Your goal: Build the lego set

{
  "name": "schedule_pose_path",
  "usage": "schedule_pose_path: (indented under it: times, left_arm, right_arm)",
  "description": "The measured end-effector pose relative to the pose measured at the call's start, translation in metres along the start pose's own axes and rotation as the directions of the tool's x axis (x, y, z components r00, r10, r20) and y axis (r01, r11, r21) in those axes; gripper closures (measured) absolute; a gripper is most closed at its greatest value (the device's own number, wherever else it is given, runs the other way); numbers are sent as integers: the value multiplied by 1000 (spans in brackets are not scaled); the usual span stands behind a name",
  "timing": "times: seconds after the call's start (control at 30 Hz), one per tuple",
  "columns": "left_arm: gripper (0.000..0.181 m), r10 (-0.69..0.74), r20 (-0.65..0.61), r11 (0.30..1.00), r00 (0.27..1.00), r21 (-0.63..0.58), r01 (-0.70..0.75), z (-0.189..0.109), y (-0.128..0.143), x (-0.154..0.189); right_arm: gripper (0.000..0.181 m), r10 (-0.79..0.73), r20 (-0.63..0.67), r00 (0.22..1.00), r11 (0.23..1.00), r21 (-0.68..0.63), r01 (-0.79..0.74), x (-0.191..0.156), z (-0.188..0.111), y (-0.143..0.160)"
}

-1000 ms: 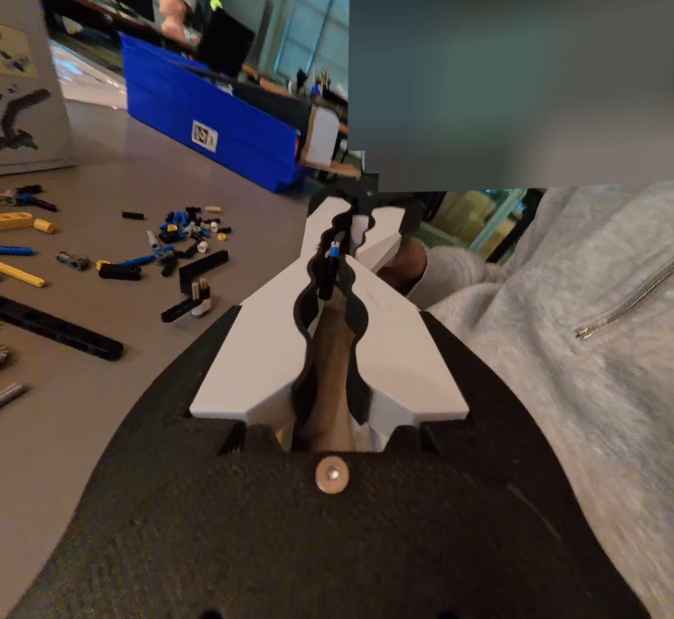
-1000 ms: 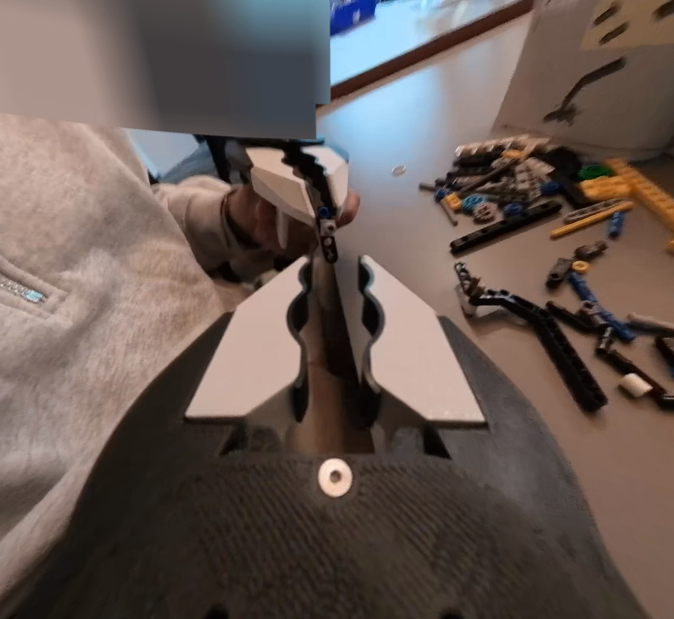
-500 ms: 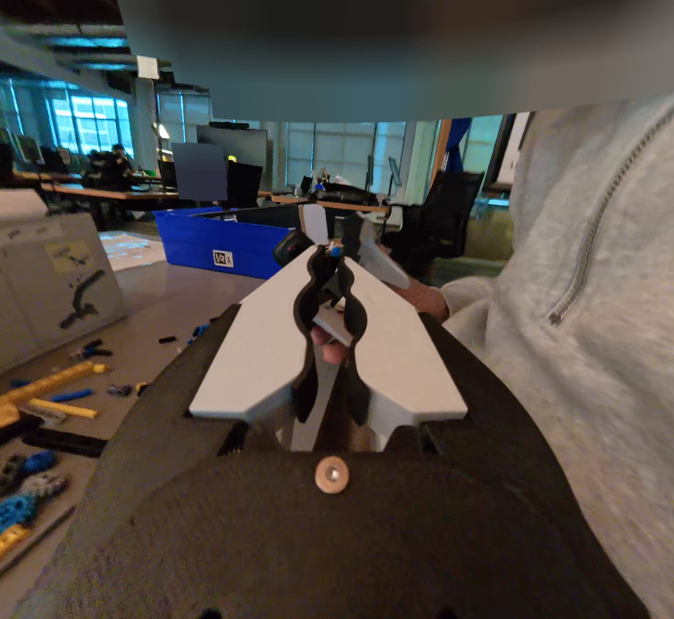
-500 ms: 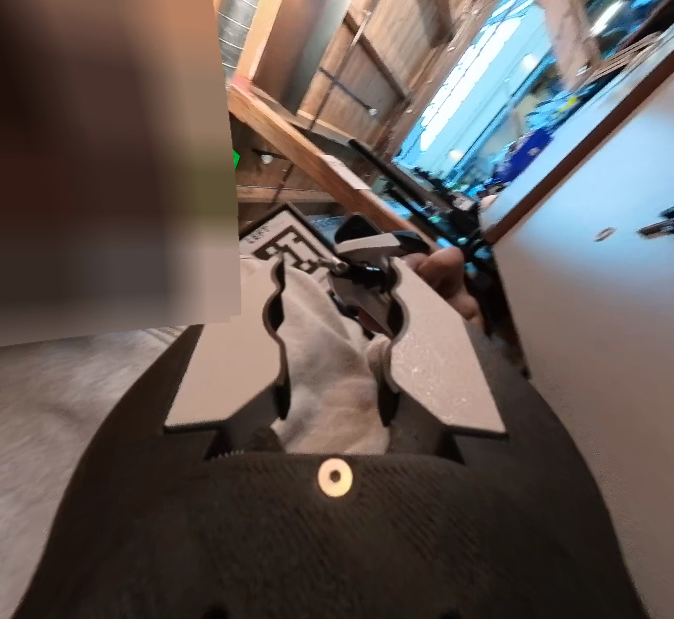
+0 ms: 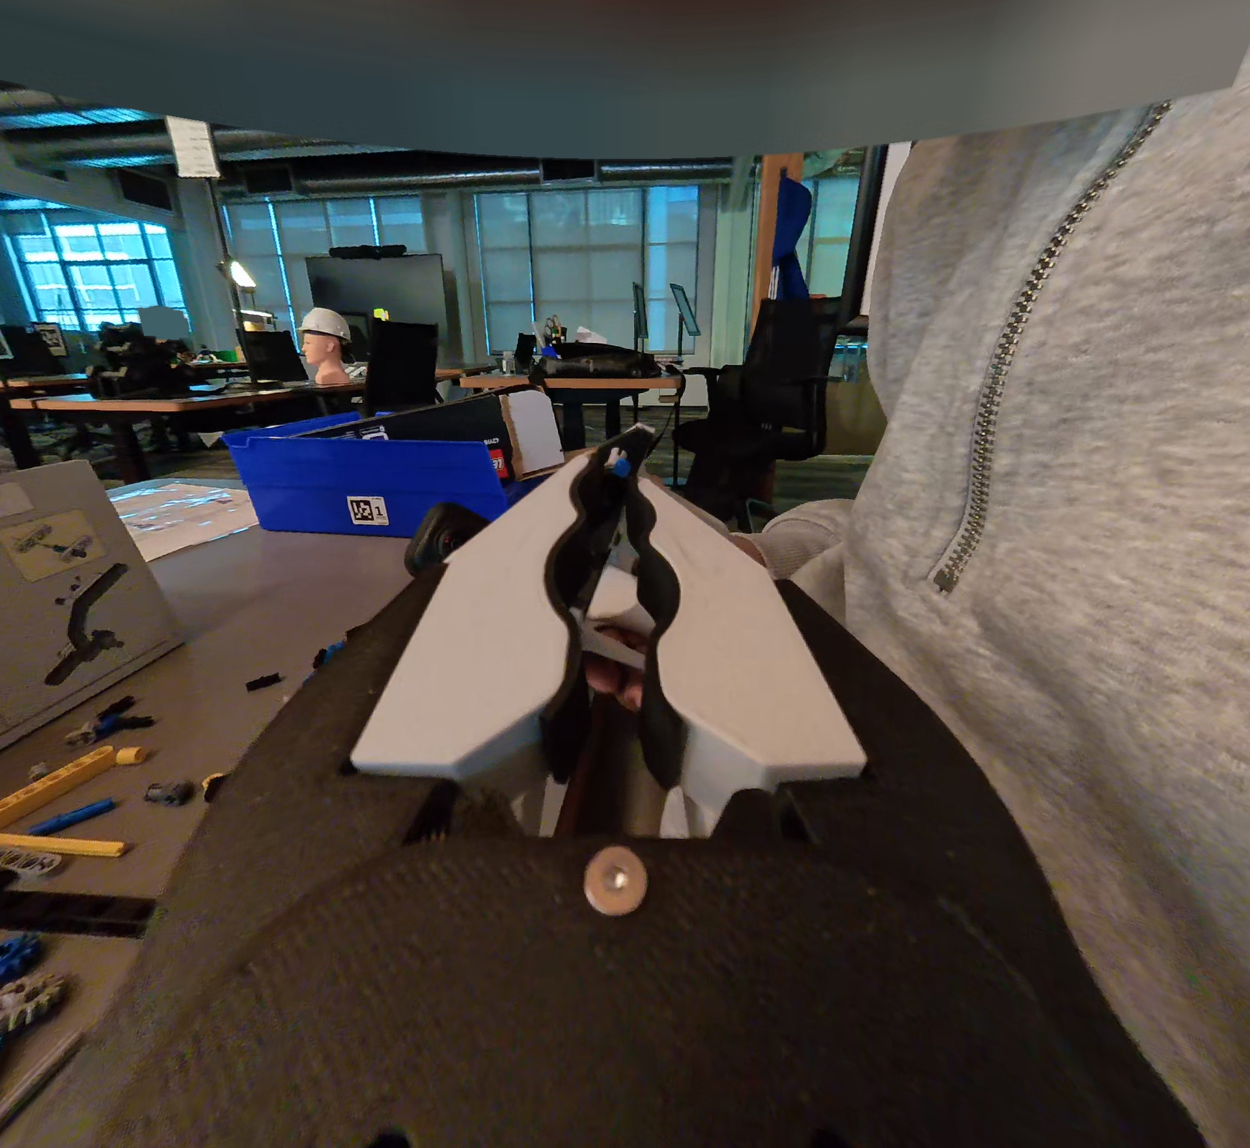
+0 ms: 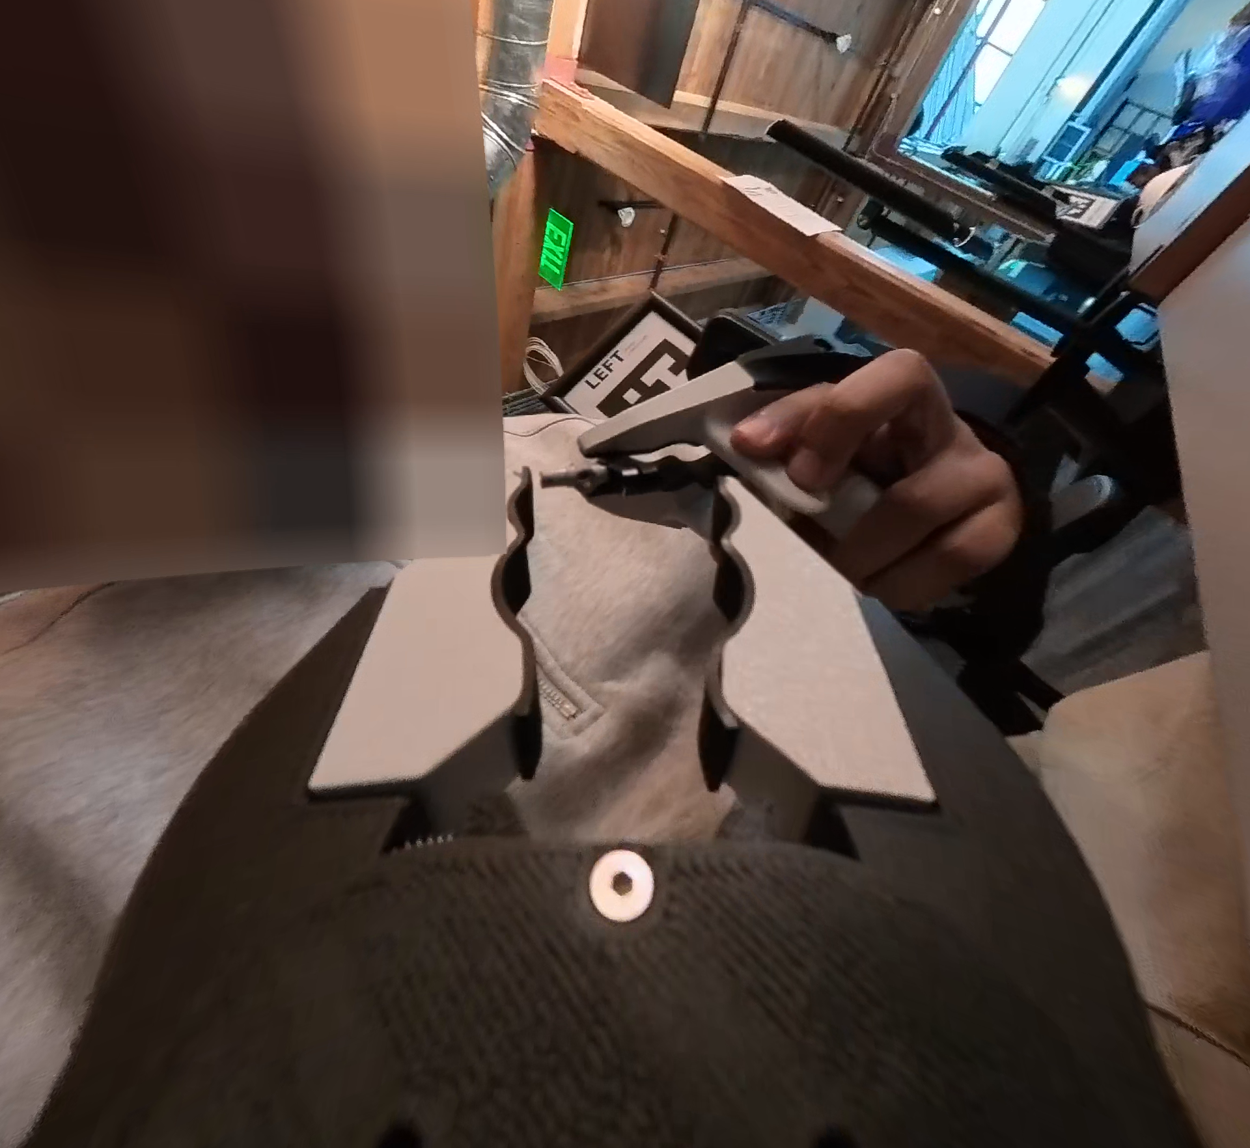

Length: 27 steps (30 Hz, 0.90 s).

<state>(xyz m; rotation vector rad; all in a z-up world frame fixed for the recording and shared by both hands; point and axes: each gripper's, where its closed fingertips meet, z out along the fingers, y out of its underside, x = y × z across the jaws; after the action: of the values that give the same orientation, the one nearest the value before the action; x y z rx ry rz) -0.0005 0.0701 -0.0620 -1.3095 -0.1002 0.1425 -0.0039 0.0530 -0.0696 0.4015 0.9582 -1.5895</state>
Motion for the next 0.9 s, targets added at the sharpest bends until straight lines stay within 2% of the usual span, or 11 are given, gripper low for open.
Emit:
schedule_pose_path:
  times: [0.3,0.9]
  left_arm:
    - [176,4,-34,999,999,-33,-5,1,4,4]
    - [177,-22,-74,999,997,-27,20,1,3,9]
  right_arm:
    - [150,-16,48,999,1000,-7,16,-8,2,1]
    - [152,-74,48,996,997,-3,74,-14,7,1]
